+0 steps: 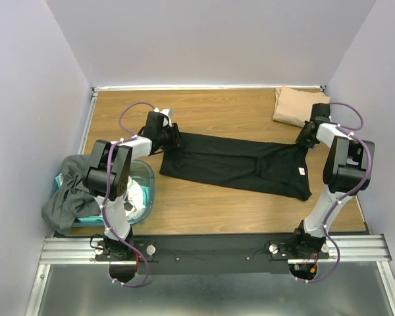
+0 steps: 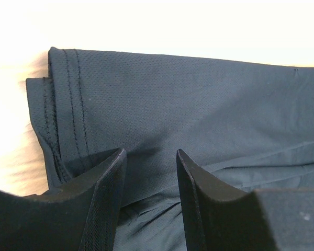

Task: Fold and stack the t-shirts
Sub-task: Fold the tshirt

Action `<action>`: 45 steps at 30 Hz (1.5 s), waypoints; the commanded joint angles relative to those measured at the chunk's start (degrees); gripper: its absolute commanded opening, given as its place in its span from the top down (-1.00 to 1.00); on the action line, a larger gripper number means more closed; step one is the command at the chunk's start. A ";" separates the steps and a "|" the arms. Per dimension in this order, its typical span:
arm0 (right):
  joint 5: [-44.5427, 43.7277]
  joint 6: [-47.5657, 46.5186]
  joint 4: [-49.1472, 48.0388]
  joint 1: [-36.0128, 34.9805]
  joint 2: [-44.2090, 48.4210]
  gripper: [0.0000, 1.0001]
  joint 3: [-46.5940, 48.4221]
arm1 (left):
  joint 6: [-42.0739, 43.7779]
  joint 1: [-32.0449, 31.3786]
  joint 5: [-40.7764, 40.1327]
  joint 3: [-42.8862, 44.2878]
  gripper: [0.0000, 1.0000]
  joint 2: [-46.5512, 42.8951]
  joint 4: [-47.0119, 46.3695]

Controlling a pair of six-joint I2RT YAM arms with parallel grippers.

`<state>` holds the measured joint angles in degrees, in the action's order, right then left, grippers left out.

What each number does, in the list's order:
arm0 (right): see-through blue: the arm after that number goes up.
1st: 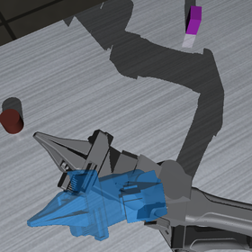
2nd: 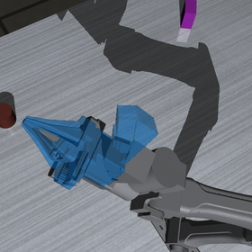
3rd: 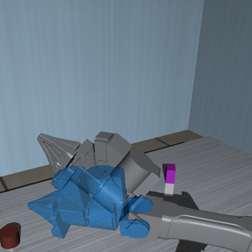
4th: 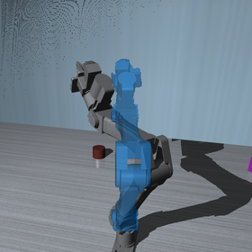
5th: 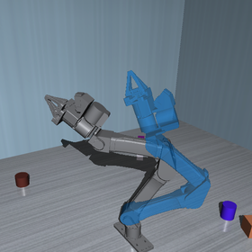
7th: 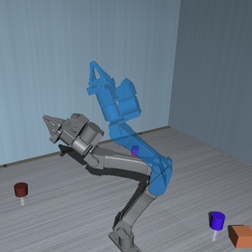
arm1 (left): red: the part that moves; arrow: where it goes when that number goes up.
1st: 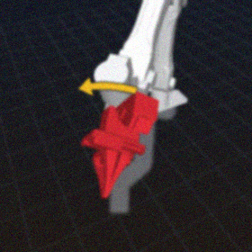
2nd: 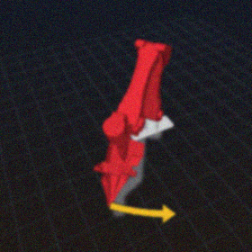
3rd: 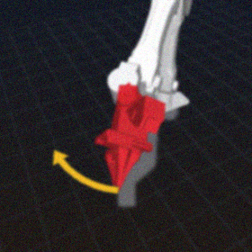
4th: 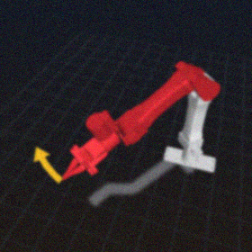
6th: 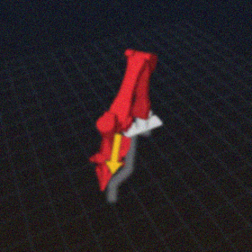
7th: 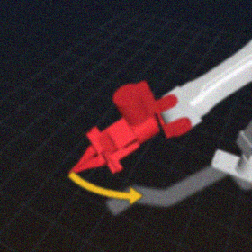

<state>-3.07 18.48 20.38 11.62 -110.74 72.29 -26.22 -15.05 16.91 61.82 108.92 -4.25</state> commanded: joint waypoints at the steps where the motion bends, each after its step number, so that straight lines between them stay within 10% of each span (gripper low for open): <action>1: -6.06 2.00 0.80 0.77 2.45 0.99 -2.68 | -1.73 1.07 -5.65 -3.64 -0.05 -0.90 2.23; 12: -1.95 2.44 1.94 0.86 2.37 0.96 -0.93 | -1.64 0.90 -4.34 -1.97 -0.05 -3.89 2.14; 18: 2.71 1.73 2.56 0.69 6.14 -0.04 1.10 | -0.68 0.55 -5.92 2.07 -0.07 -7.93 5.73; 21: 2.11 0.43 2.99 -0.62 10.26 -0.19 1.18 | 0.02 -0.42 -7.23 3.04 -0.08 -10.48 6.97; 45: 7.12 4.81 2.30 -9.51 8.35 -0.29 -7.78 | 3.10 -6.05 -5.04 -3.72 -0.07 -3.10 -2.08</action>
<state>4.73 22.96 22.61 2.13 -98.74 64.01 -23.99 -21.08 12.64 61.39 106.80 -4.10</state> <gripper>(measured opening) 0.641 0.537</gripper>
